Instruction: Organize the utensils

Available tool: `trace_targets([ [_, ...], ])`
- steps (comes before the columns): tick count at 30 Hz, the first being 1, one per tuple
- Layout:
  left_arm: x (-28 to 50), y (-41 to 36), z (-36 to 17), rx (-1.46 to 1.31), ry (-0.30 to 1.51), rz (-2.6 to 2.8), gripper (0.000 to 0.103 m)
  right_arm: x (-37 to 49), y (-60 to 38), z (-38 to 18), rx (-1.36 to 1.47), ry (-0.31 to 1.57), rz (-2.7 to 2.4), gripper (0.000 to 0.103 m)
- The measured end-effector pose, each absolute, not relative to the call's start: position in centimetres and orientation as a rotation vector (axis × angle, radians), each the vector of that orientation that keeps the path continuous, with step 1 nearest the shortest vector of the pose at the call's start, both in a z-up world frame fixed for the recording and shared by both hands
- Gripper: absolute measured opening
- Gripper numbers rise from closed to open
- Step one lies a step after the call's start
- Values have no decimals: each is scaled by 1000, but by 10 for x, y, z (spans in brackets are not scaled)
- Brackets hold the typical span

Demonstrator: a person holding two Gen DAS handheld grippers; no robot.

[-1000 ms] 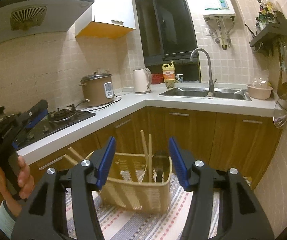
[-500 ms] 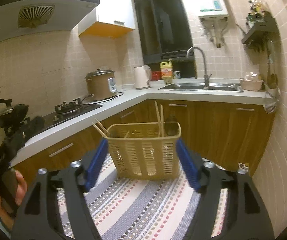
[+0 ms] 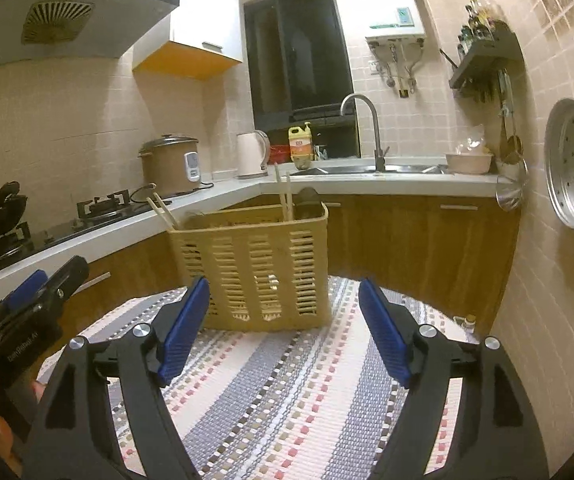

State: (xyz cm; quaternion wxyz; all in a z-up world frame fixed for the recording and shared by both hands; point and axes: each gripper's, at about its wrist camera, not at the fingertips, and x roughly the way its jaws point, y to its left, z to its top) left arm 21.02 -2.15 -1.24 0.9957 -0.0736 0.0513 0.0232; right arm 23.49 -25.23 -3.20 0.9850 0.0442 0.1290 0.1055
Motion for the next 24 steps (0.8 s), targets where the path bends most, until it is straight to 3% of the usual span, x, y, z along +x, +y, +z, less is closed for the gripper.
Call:
trace_targets([
  [24,222,-28,-31,-81,199,26,93,226,-245,-41,-16,204,175,80],
])
